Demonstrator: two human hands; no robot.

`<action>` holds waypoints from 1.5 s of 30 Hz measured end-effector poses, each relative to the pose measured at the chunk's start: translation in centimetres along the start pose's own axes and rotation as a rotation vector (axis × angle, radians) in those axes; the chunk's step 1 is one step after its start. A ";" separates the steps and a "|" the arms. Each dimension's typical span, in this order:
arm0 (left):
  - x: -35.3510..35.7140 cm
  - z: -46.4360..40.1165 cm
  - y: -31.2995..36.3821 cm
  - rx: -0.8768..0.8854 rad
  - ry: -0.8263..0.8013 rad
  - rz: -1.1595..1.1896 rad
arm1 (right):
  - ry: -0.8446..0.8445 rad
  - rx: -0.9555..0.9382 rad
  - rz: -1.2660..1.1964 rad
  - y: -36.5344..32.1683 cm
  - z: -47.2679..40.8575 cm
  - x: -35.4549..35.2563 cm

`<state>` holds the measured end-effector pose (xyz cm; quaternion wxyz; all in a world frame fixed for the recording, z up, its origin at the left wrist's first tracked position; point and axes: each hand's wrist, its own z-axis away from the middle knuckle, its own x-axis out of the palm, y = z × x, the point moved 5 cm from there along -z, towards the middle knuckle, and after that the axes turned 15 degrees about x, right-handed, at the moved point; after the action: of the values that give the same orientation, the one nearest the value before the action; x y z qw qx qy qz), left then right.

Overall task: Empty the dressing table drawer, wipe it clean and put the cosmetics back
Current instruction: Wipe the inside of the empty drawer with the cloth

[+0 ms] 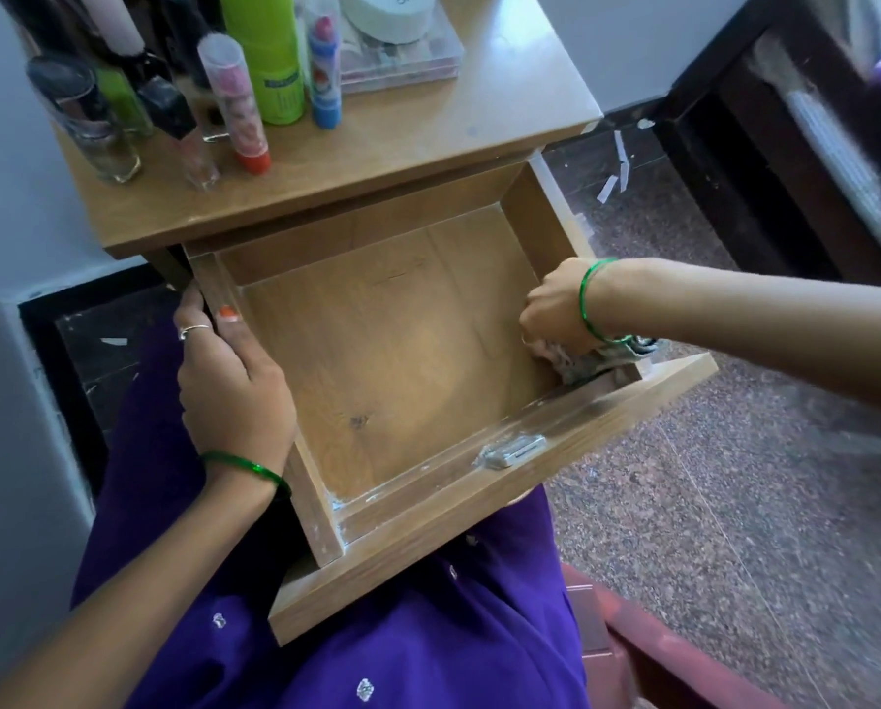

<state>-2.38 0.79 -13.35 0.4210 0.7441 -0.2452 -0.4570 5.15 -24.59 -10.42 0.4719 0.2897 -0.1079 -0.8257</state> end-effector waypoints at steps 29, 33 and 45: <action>-0.4 0.2 1.1 -0.073 -0.019 -0.088 | 0.242 0.582 -0.469 -1.1 2.1 -0.1; -0.4 0.1 1.0 -0.089 -0.014 -0.088 | 0.348 0.661 -0.583 0.2 2.5 -3.3; -0.6 0.1 1.8 -0.084 -0.040 -0.113 | 0.455 0.715 -0.675 1.4 -2.7 -2.8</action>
<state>-2.71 0.28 -11.54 0.4206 0.7291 -0.1917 -0.5047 8.85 -22.71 -10.94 0.0639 0.6221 -0.1784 -0.7596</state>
